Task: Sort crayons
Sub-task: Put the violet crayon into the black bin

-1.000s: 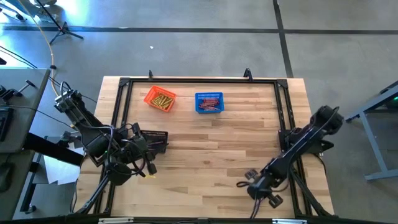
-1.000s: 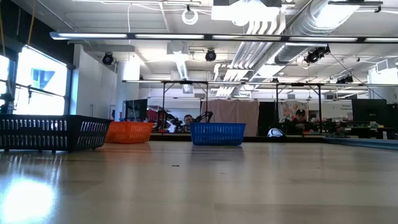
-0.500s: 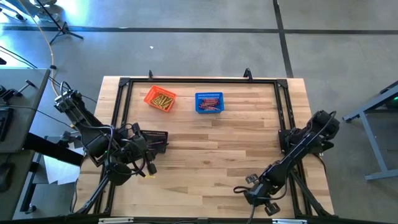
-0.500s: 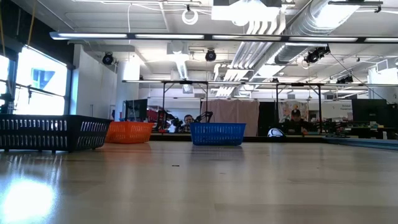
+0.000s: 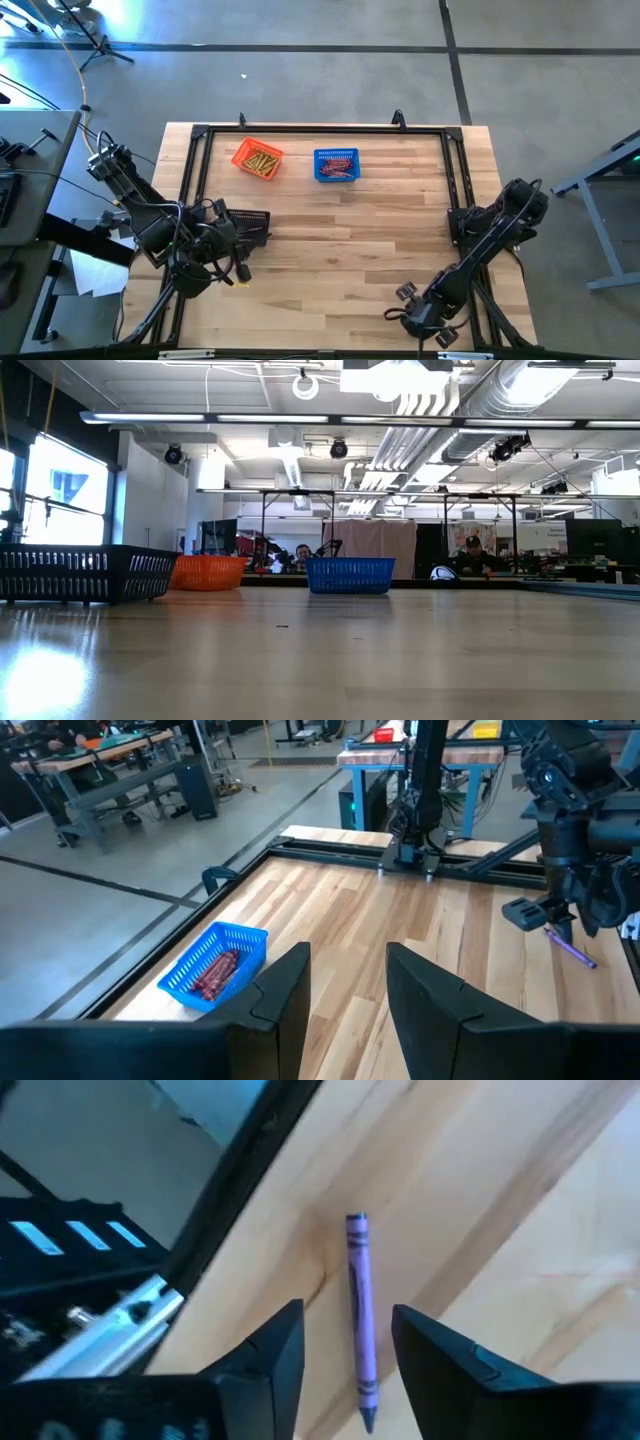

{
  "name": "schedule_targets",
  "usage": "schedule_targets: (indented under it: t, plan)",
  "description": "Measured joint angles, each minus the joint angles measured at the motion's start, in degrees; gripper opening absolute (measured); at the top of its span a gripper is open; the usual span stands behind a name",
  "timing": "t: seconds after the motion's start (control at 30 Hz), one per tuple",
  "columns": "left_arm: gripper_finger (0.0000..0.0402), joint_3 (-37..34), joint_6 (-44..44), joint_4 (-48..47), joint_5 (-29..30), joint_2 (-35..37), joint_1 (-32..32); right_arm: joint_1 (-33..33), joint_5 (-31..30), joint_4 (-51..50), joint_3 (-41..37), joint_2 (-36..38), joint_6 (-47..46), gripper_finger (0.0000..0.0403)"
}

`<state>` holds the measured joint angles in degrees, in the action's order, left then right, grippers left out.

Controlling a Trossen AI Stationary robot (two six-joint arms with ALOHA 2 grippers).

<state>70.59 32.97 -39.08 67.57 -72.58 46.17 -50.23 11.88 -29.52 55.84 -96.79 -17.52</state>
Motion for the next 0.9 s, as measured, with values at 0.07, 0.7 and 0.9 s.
schedule_targets:
  t: [0.07,0.7,0.9]
  plan:
    - [0.0117,0.0,0.0,0.0,0.0,0.0,0.0,-0.3,-1.9,-0.8,0.0,0.0,0.1,0.0140]
    - [0.0117,0.0,0.0,0.0,-2.1,0.0,0.0,-1.7,-3.4,3.3,0.0,-2.8,-0.2,0.0139]
    - [0.0117,0.0,0.0,0.0,-2.1,0.0,0.0,-2.0,-3.2,3.5,0.2,-6.1,-0.2,0.0139]
